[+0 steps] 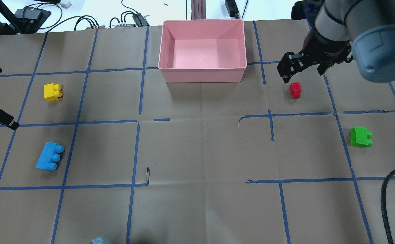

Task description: Put all blocks into box

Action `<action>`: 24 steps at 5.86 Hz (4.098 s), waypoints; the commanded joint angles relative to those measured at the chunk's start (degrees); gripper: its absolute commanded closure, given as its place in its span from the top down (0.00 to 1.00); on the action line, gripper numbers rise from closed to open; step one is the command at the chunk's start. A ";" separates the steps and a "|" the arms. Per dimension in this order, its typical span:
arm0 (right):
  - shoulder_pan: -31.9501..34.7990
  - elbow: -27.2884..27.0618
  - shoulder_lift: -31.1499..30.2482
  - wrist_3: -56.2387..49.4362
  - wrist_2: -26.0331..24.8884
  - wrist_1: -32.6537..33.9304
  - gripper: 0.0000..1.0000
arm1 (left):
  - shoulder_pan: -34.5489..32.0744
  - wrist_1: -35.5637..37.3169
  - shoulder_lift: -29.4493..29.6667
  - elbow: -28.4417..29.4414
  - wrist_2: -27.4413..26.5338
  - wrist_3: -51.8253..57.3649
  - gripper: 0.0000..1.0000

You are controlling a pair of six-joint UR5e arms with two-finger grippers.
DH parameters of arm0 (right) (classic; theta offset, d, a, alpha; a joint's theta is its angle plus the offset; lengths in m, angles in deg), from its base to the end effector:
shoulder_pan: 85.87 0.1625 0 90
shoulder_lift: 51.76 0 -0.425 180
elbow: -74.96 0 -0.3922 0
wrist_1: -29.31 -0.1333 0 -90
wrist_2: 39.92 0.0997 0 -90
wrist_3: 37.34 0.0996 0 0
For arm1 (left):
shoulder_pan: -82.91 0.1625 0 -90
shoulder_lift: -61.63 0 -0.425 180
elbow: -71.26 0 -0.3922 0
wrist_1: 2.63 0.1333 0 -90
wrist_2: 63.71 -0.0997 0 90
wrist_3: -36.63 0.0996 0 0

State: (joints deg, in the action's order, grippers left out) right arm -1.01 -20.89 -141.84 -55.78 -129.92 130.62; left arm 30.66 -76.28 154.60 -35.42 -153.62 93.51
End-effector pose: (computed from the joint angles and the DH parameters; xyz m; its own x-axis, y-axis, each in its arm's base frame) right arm 0.0881 -0.5084 0.4586 -0.9730 -0.2286 0.0305 -0.2304 0.9688 -0.0916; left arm 0.1915 -0.4653 0.3499 -0.9439 0.3266 0.0491 0.3282 0.9441 0.0301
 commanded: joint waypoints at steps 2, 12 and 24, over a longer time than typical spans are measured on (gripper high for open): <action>-15.73 -0.03 -1.68 -19.63 -0.18 -0.66 1.00 | -0.04 15.89 2.55 -11.77 1.92 -1.93 0.98; -33.62 -27.89 5.77 -14.00 4.30 29.86 1.00 | 0.22 27.68 10.74 -18.47 4.39 -1.94 0.98; -34.59 -31.15 13.26 -14.35 3.60 40.90 0.72 | -4.15 3.91 8.27 5.14 -1.06 -4.12 0.19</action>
State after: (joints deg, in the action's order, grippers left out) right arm -35.52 -52.03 -128.59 -70.21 -126.17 171.57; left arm 28.14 -60.94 162.60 -40.20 -154.51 90.90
